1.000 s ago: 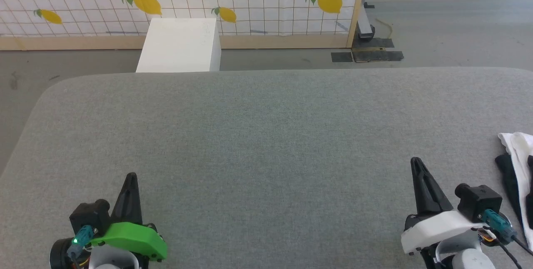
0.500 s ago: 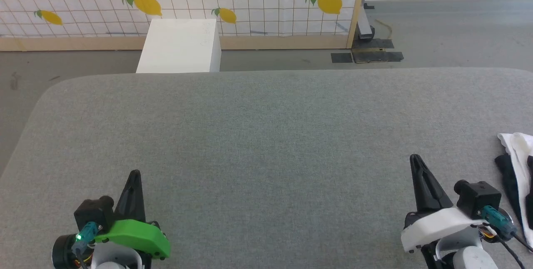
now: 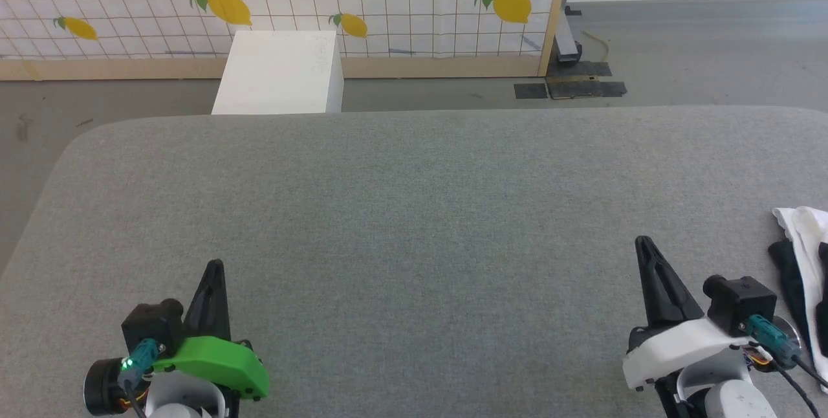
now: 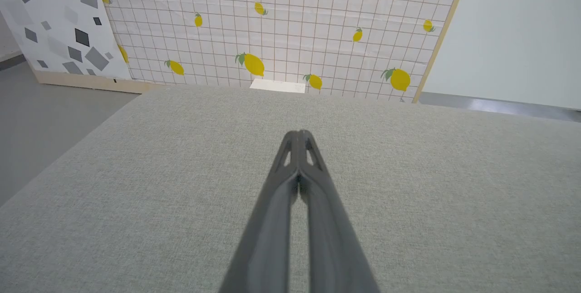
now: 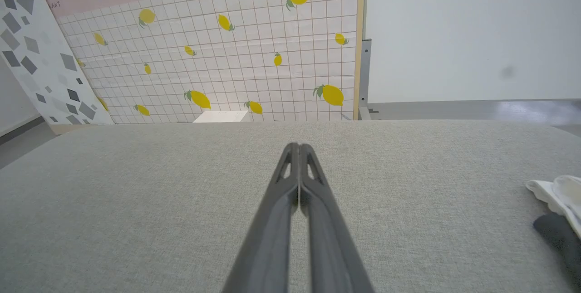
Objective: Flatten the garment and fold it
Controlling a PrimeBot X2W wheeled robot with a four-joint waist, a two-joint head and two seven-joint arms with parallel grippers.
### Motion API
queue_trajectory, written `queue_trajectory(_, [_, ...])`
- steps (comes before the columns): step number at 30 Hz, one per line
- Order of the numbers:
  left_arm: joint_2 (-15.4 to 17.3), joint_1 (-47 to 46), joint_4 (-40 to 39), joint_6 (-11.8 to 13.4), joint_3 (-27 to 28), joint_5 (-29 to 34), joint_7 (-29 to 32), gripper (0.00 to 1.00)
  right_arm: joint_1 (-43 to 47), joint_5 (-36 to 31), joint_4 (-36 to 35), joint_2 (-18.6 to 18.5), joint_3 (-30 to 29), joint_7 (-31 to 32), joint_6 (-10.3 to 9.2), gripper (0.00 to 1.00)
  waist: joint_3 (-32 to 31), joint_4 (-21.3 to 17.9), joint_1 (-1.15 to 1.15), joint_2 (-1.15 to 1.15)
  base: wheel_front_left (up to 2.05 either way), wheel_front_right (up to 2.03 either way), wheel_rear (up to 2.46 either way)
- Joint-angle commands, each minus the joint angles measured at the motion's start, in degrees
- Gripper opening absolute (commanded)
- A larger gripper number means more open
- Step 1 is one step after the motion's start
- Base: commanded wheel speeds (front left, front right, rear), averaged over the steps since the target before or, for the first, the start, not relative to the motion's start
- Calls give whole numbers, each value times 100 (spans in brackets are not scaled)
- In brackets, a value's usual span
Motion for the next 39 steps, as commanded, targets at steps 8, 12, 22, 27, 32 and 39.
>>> queue_trajectory(8, [-89,63,-121,-39,44,232,116,0,99,-108,-151,1,11,101,-3,0,-7,-2,0,0,0,0,0])
queue_trajectory(12, [-112,70,-165,-44,54,291,161,0,111,-141,-202,1,14,144,-3,0,-10,-3,0,0,0,0,0])
queue_trajectory(22, [-171,87,-273,-55,78,438,273,0,140,-224,-329,2,20,251,-4,0,-18,-6,0,0,0,0,0])
queue_trajectory(27, [-201,96,-329,-60,91,513,330,0,155,-267,-394,2,23,306,-4,0,-22,-7,0,0,0,0,0])
queue_trajectory(32, [-230,104,-382,-66,103,585,385,0,169,-307,-456,2,26,358,-5,0,-26,-8,0,0,0,0,0])
queue_trajectory(39, [-272,117,-459,-73,120,690,465,0,190,-366,-546,2,30,435,-5,0,-32,-10,0,0,0,0,0])
